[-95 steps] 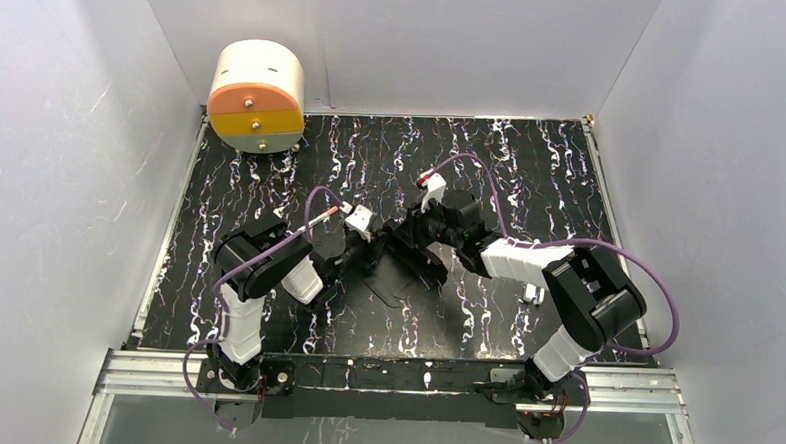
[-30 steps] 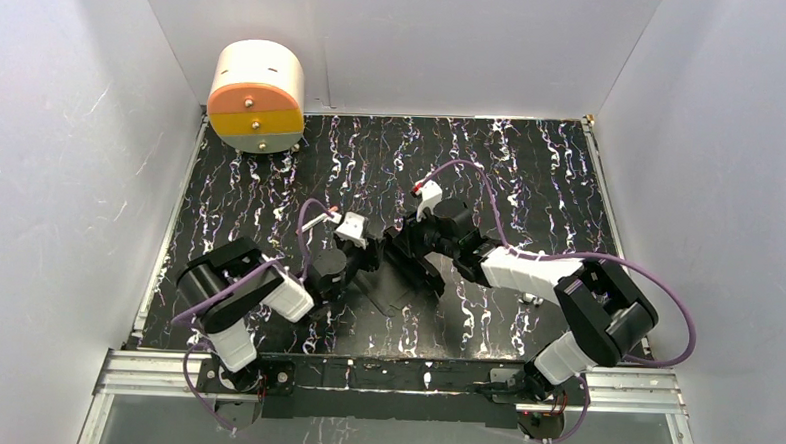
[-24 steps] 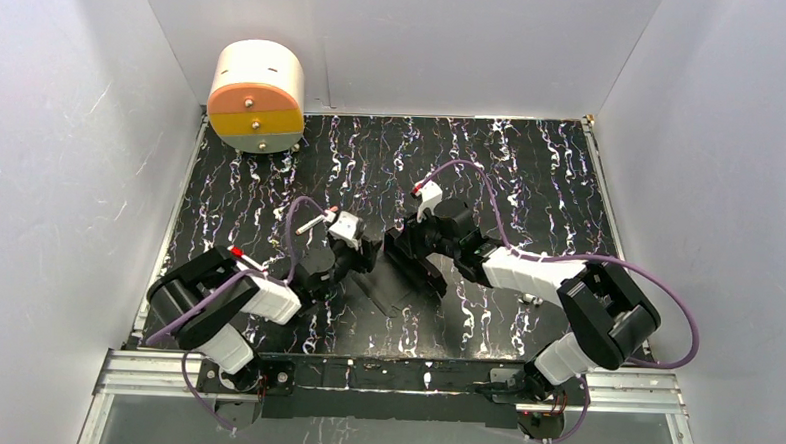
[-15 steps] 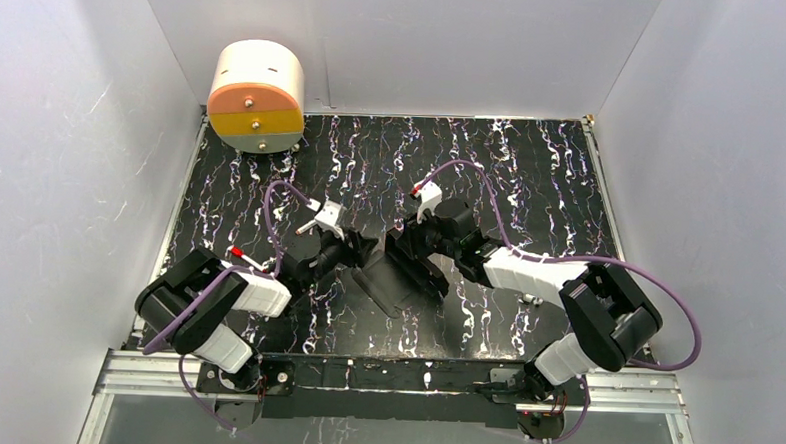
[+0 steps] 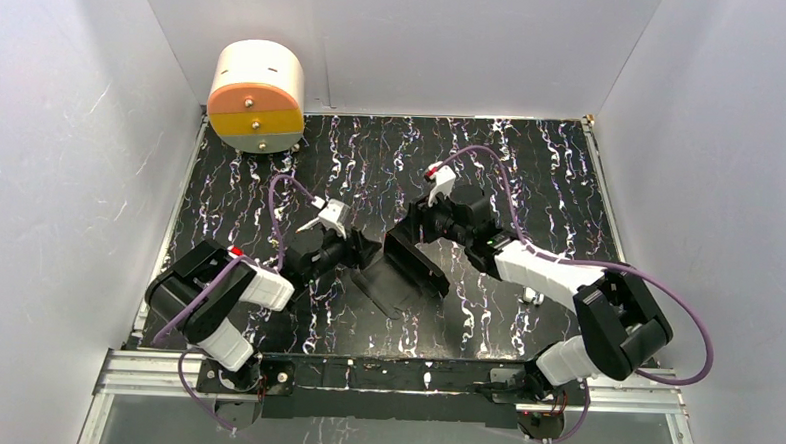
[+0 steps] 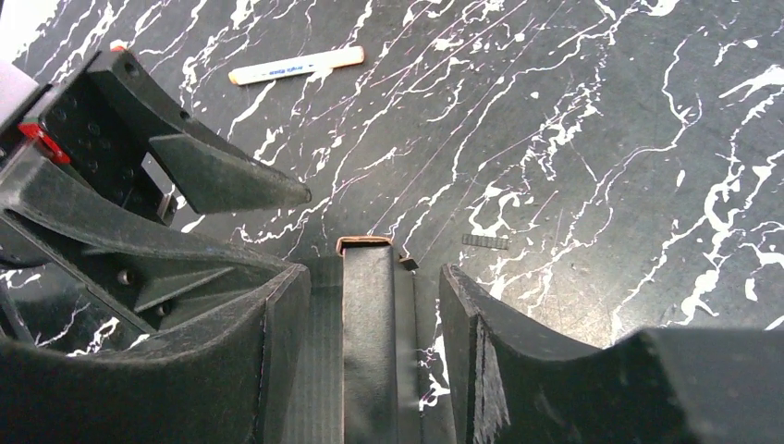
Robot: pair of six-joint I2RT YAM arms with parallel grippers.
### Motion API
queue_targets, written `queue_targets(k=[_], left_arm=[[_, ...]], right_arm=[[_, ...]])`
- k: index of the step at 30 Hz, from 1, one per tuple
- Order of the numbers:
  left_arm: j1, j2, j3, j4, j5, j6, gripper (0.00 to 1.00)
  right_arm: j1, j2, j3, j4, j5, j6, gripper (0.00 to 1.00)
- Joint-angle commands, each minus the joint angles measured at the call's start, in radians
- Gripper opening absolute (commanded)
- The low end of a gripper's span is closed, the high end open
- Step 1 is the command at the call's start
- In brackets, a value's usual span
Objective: Fold the paper box
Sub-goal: Fold the paper box at the center of the board.
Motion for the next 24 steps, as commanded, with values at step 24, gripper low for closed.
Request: queue_targets(k=[24], left_arm=[[0.026,0.2,0.148,0.028,0.126,0.067,0.27]], right_arm=[[-0.023,0.191,0.027,0.237,-0.095,0.156,0.4]])
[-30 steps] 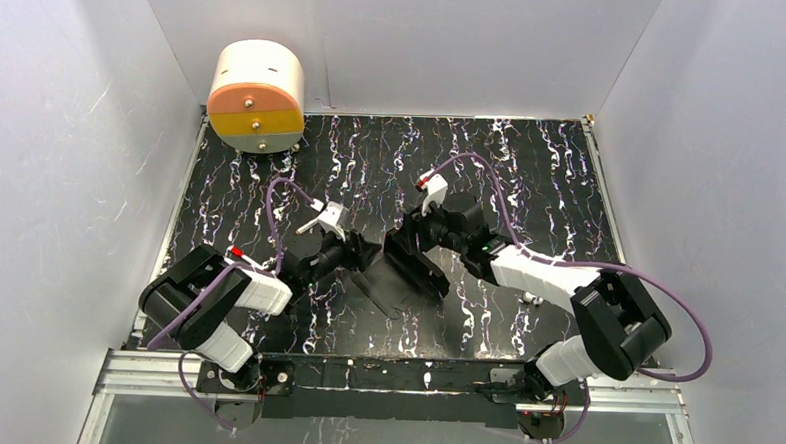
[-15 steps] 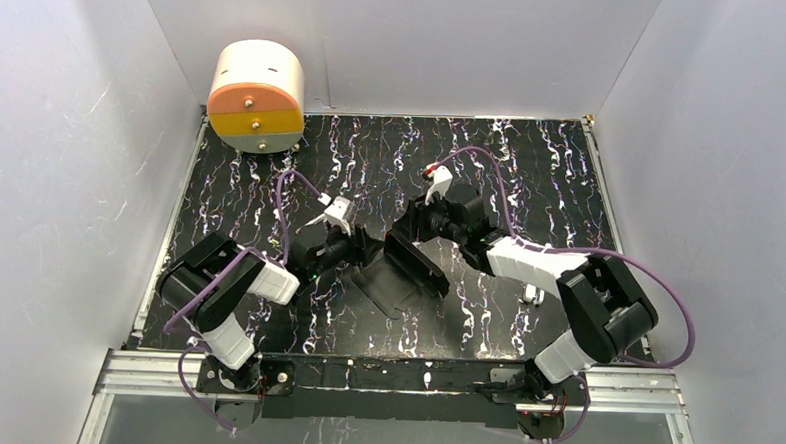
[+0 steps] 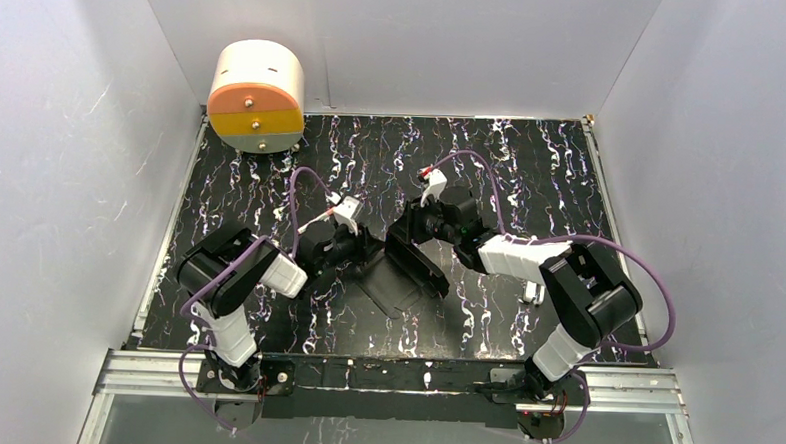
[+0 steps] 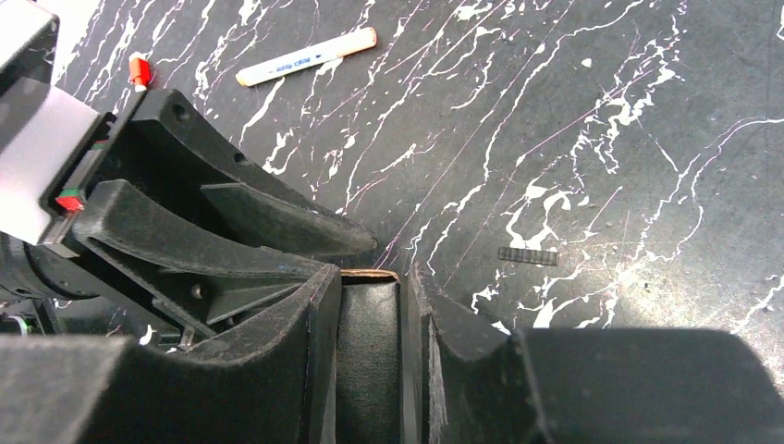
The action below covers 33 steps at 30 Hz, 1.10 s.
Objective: Fold the paper box
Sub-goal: Fold the paper box at the center of the board.
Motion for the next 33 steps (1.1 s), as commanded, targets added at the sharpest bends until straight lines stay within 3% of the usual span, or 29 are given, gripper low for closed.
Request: queue_targets(k=[1,10,24,30,33], left_arm=[[0.006,0.025,0.038,0.03,0.038,0.018,0.26],[0.006,0.071,0.067,0.054,0.063,-0.002,0.2],[-0.059,0.089,0.072,0.107,0.016,-0.134,0.14],[-0.077,0.074,0.068,0.107,-0.004,-0.157,0.12],[-0.077,0.07,0.06,0.107,-0.013,-0.149,0.12]], right_arm=[[-0.004,0.004,0.008,0.077,-0.032,0.013,0.39],[0.01,0.019,-0.082,0.092,-0.012,0.008,0.32],[0.144,0.137,-0.236,0.21,0.358,-0.146,0.32],[0.146,0.156,-0.296,0.291,0.437,-0.187,0.31],[0.146,0.143,-0.318,0.336,0.405,-0.207,0.31]])
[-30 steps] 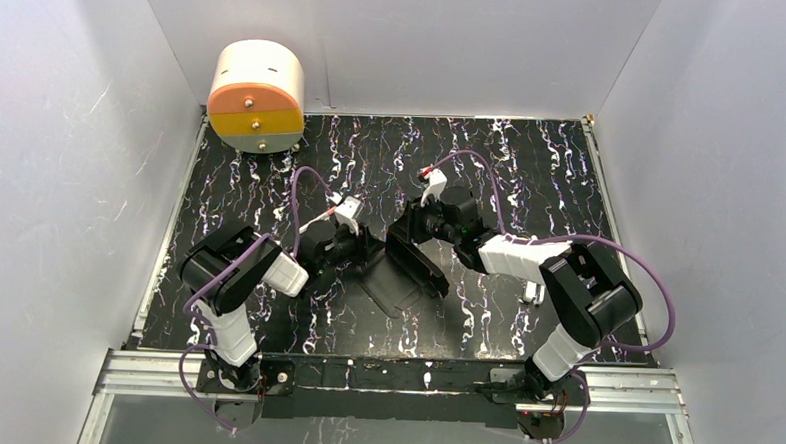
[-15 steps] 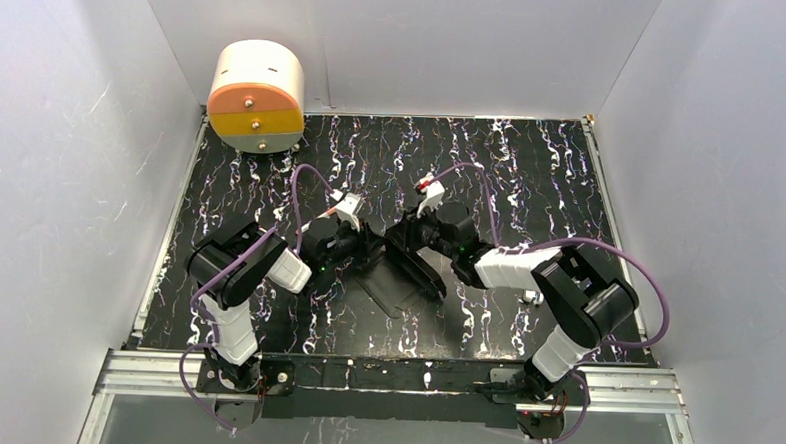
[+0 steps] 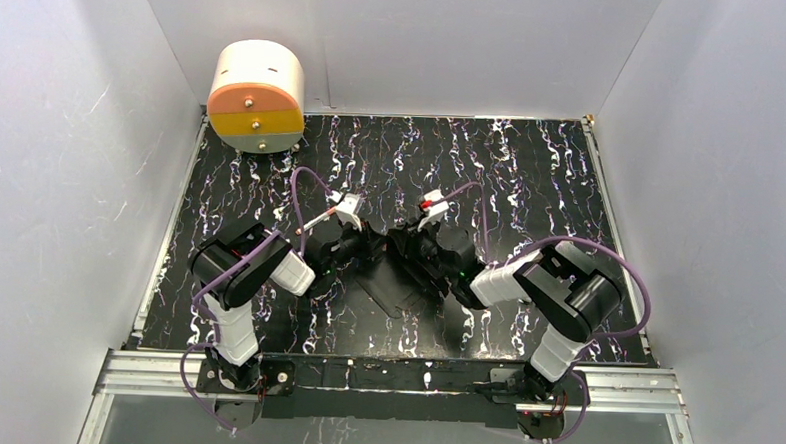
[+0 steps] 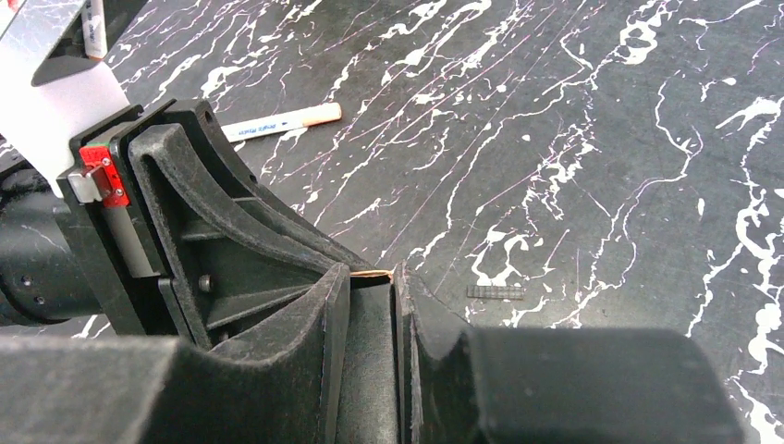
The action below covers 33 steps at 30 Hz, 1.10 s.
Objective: Fold the paper box
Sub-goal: Fold the paper box at the center of the board.
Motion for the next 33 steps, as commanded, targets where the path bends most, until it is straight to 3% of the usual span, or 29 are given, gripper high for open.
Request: queue_targets(k=[1,18,25,33], left_arm=[[-0.039,-0.022,0.006,0.044,0.052,-0.02,0.12],[-0.04,-0.245,-0.115,-0.043,-0.079,0.036,0.26],[-0.053,-0.416,-0.153,-0.217,-0.095,-0.017,0.34],[-0.172,-0.524,-0.114,-0.433,-0.118,-0.118,0.47]], right_arm=[[-0.002,0.046,-0.077,-0.206,0.028,-0.095,0.32],[-0.008,-0.26,0.252,-0.587,0.036,-0.209,0.5],[-0.024,-0.472,0.18,-0.791,0.08,-0.208,0.59],[-0.045,-0.757,-0.032,-0.887,0.091,-0.124,0.64]])
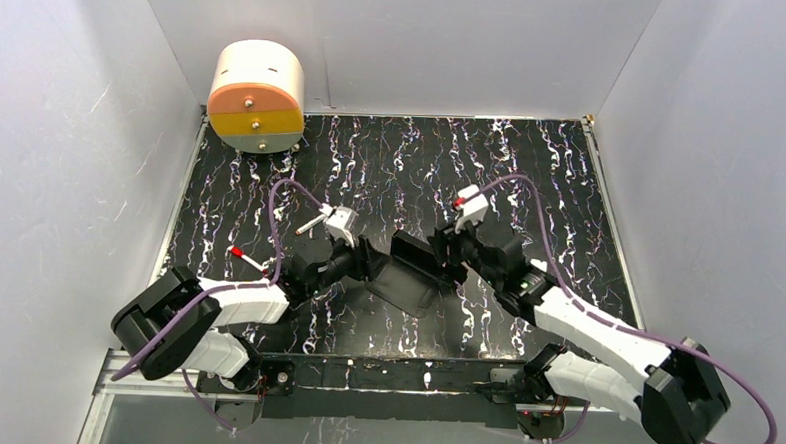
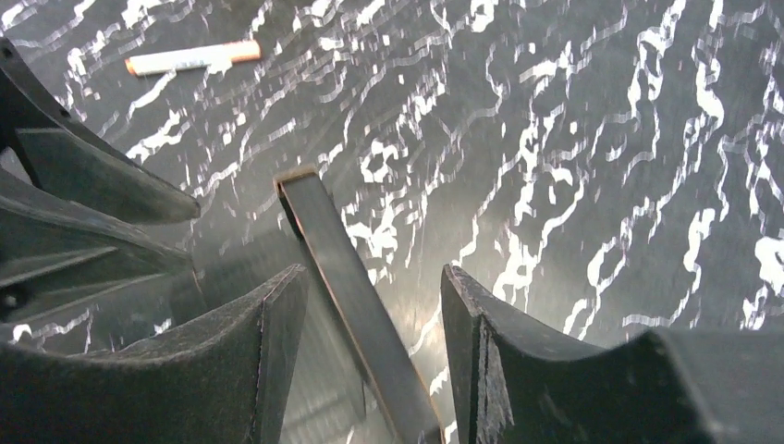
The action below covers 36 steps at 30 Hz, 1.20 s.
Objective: Fold the paper box
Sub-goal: Fold the paper box at the center of the board.
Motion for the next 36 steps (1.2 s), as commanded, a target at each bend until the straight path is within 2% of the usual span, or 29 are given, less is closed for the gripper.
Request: queue_targets(k=[1,5,10,13,22,28,36], left_arm=[[-0.063,-0.053,0.044,-0.142,-0.01,-0.077,0.48],[-0.081,-0.085,0.058,-0.228,0.004,-0.17,0.51],[-0.15,-0.102,0.058,-0.223,-0.019,-0.297,0.54],[-0.202,-0.076,0.083,-0.191,-0.071,-0.364,0.56],[-0.239,0.019,0.167,-0.115,-0.114,-0.478,0.59],[-0.24,0.097,0.201,-0.082,-0.092,-0.502,0.59],[-0.24,0.165,0.221,-0.038,-0.068,-0.538,0.59]], right_arm=[[-0.008,-0.125,-0.094,-0.086,0.03,0.062,0.64],[-0.009,-0.261,-0.195,-0.131,0.073,0.121,0.63],[-0.008,-0.466,-0.31,-0.122,0.146,0.188,0.57],[-0.009,-0.505,-0.342,-0.132,0.19,0.189,0.54],[-0.013,-0.39,-0.391,-0.026,0.185,0.225,0.55],[-0.028,-0.275,-0.463,0.169,0.158,0.243,0.55],[-0.058,-0.115,-0.522,0.439,0.081,0.198,0.43]])
